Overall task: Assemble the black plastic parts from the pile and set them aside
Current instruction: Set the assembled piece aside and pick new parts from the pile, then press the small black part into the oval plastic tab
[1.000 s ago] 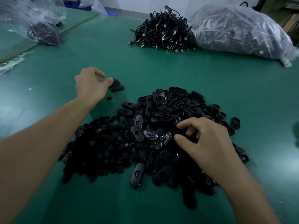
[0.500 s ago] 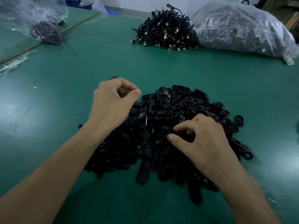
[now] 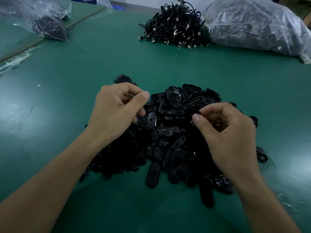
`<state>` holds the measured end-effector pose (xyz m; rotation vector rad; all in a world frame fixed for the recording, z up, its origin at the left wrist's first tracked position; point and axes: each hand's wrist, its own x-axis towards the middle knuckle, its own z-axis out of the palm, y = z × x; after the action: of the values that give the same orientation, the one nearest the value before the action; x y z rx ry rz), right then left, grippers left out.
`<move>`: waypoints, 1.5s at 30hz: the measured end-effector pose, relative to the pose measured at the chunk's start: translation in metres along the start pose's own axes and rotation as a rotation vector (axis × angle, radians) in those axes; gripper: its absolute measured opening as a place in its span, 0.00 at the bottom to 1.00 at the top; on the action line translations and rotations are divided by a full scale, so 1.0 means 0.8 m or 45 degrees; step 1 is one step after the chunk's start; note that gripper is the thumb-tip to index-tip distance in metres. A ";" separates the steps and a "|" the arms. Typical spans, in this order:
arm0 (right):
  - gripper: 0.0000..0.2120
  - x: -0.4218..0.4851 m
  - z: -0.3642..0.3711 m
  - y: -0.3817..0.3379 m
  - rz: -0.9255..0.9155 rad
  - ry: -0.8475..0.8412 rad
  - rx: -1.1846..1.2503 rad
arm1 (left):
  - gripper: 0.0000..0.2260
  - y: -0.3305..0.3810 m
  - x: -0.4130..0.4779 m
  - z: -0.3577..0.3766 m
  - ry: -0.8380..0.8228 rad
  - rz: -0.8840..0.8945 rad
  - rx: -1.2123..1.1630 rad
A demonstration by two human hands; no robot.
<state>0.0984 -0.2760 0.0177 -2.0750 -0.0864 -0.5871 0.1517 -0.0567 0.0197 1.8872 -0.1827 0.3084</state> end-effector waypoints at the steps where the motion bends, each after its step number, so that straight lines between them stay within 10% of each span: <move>1: 0.06 -0.001 0.002 -0.002 -0.055 -0.012 0.014 | 0.09 0.005 -0.003 0.002 -0.073 -0.003 -0.081; 7: 0.04 -0.008 0.015 -0.010 -0.436 -0.155 -0.052 | 0.21 0.018 -0.012 0.006 -0.548 -0.214 -0.270; 16: 0.09 -0.009 0.021 -0.009 -0.440 -0.223 -0.114 | 0.10 0.015 -0.005 0.001 -0.578 -0.408 -0.504; 26: 0.09 -0.014 0.037 -0.037 -0.278 -0.602 -0.464 | 0.03 -0.018 0.015 -0.008 0.170 -0.428 -0.629; 45: 0.06 -0.011 0.084 -0.064 -0.283 -0.628 -0.550 | 0.05 -0.022 0.014 -0.004 0.104 -0.357 -0.575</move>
<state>0.1009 -0.1913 0.0244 -2.6172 -0.5197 -0.2186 0.1666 -0.0476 0.0083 1.4267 0.0657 0.1366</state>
